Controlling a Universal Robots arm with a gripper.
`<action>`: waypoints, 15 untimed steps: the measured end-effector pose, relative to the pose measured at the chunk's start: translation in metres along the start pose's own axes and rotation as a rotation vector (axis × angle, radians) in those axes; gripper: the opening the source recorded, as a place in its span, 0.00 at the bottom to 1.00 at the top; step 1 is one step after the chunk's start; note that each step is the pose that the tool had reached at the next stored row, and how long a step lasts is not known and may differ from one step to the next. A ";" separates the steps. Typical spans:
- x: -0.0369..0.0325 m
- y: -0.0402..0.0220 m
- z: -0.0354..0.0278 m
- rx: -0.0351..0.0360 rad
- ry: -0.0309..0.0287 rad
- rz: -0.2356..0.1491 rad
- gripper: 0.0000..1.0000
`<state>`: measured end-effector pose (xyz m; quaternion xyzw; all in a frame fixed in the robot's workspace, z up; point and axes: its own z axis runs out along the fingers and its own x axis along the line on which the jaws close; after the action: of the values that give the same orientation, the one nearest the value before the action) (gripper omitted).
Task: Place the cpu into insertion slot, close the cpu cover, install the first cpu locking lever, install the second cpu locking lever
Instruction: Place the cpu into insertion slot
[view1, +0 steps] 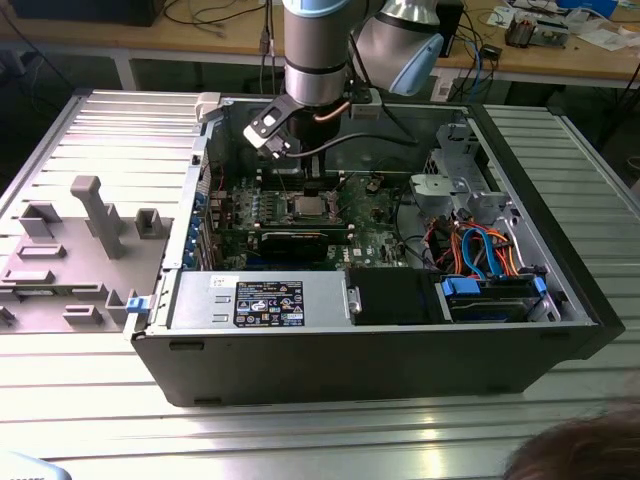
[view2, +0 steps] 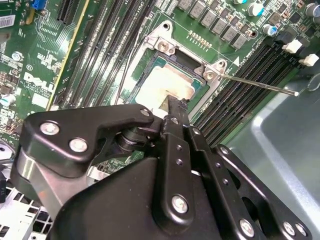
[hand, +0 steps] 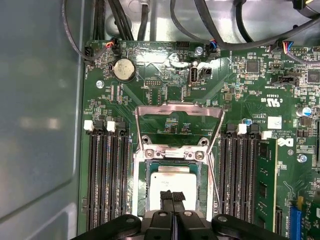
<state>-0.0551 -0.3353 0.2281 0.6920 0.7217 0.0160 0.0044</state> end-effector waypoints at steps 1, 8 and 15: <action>0.0000 0.0000 -0.0006 0.0000 -0.0007 0.000 0.11; 0.0001 0.0002 -0.0087 0.0002 -0.0022 -0.010 0.11; -0.0004 0.0136 -0.0123 0.0232 -0.0222 -0.026 0.11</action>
<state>-0.0419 -0.3354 0.2408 0.6828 0.7306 -0.0001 0.0046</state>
